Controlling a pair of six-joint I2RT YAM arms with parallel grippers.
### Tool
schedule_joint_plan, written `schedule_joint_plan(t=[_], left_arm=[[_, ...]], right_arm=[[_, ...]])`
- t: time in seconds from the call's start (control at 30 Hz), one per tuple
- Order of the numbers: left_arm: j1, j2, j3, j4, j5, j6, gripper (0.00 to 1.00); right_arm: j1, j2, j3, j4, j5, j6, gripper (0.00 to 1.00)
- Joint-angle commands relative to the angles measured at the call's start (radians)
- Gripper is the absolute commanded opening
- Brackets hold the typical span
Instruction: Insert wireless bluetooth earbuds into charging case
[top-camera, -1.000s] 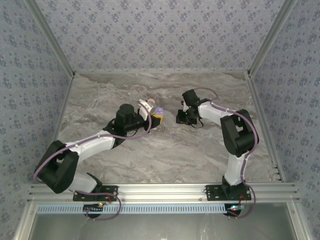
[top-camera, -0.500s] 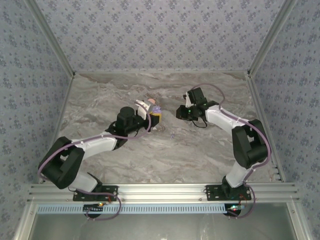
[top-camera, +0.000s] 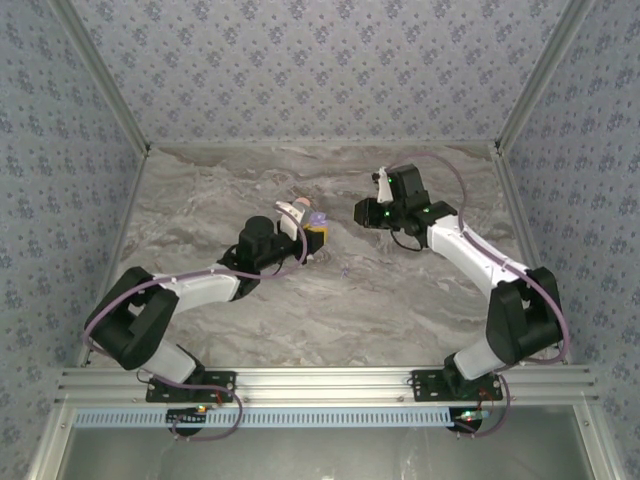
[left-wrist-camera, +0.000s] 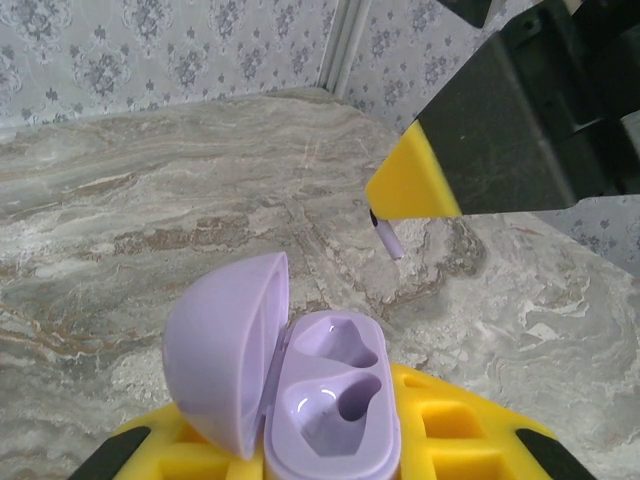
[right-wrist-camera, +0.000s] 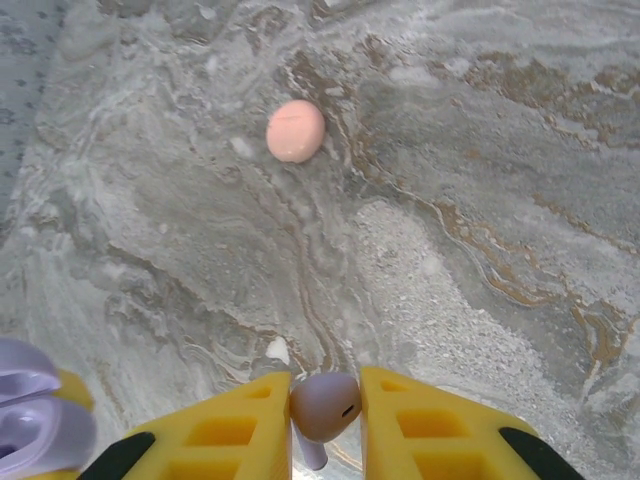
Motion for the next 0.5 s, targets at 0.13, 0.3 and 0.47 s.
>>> schedule_joint_plan(t=[0.13, 0.3, 0.47], left_arm=[[-0.011, 0.025, -0.002, 0.135, 0.036, -0.034, 0.07], [-0.014, 0.035, 0.002, 0.174, 0.055, -0.038, 0.07], [-0.018, 0.041, 0.007, 0.231, 0.077, -0.063, 0.07]], right_arm=[[0.048, -0.089, 0.056, -0.011, -0.036, -0.052, 0.22], [0.078, -0.121, 0.119, -0.009, -0.047, -0.068, 0.23], [0.114, -0.127, 0.149, -0.012, -0.061, -0.085, 0.23]])
